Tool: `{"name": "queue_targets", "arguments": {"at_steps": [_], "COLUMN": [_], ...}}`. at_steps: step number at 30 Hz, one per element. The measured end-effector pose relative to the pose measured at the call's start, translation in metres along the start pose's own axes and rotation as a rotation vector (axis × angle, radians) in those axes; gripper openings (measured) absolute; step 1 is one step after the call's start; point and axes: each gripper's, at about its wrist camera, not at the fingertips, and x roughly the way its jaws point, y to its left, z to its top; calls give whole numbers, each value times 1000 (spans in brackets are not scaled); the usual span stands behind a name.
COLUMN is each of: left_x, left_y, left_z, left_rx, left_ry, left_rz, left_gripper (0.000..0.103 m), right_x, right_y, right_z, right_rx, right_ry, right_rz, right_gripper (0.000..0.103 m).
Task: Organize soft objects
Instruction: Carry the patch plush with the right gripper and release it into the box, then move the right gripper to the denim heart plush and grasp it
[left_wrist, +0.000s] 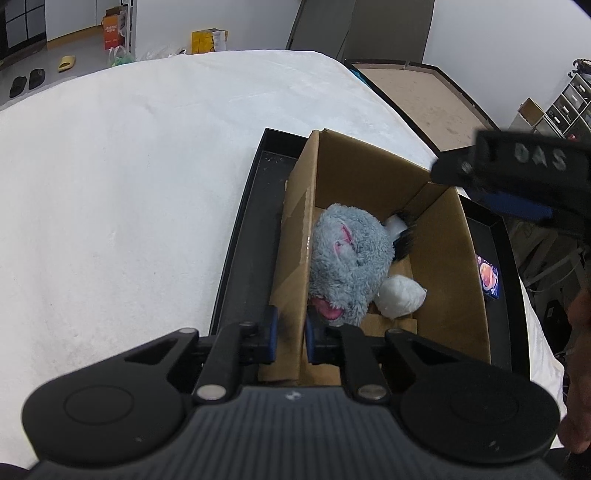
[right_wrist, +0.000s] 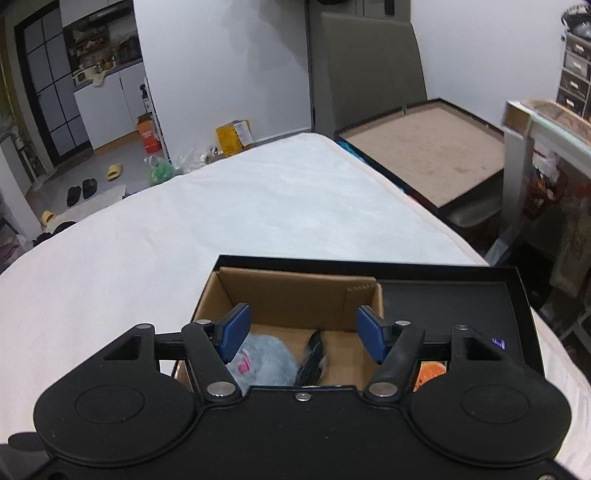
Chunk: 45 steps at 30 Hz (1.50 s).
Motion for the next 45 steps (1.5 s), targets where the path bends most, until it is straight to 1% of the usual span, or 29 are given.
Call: {"name": "queue_targets", "arguments": {"at_steps": [11, 14, 15, 16, 18, 19, 20, 23, 27, 30, 32, 34, 40, 45], "left_x": [-5, -7, -8, -7, -8, -8, -9, -13, -17, -18, -17, -14, 3, 16], "left_y": [-5, -10, -12, -13, -12, -12, -12, -16, -22, -34, -42, -49, -63, -71], "left_z": [0, -1, -1, 0, 0, 1, 1, 2, 7, 12, 15, 17, 20, 20], "left_rx": [9, 34, 47, 55, 45, 35, 34, 43, 35, 78, 104, 116, 127, 126], "left_ry": [-8, -11, -9, 2, 26, 33, 35, 28, 39, 40, 36, 42, 76, 90], "left_rz": [24, 58, 73, 84, 75, 73, 77, 115, 122, 138, 152, 162, 186, 227], "left_gripper": [15, 20, 22, 25, 33, 40, 44, 50, 54, 57, 64, 68, 71, 72], "right_x": [-13, -18, -19, -20, -21, -20, -20, -19, -16, -11, -7, -3, 8, 20], "right_y": [-44, -54, -58, -62, -72, -76, -79, -91, -102, -112, -118, -125, -145, -153], "right_z": [-23, -29, -31, -32, -36, -38, -41, -49, -63, -72, -79, -85, -103, -113], "right_rx": [68, 72, 74, 81, 102, 112, 122, 141, 155, 184, 211, 235, 307, 339], "right_ry": [36, 35, 35, 36, 41, 46, 50, 64, 88, 115, 131, 143, 155, 185], "right_rz": [-46, -51, -54, -59, -62, -63, -62, -56, -44, -36, -33, -26, 22, 30], "right_gripper": [63, 64, 65, 67, 68, 68, 68, 68, 68, 68, 69, 74, 75, 75]}}
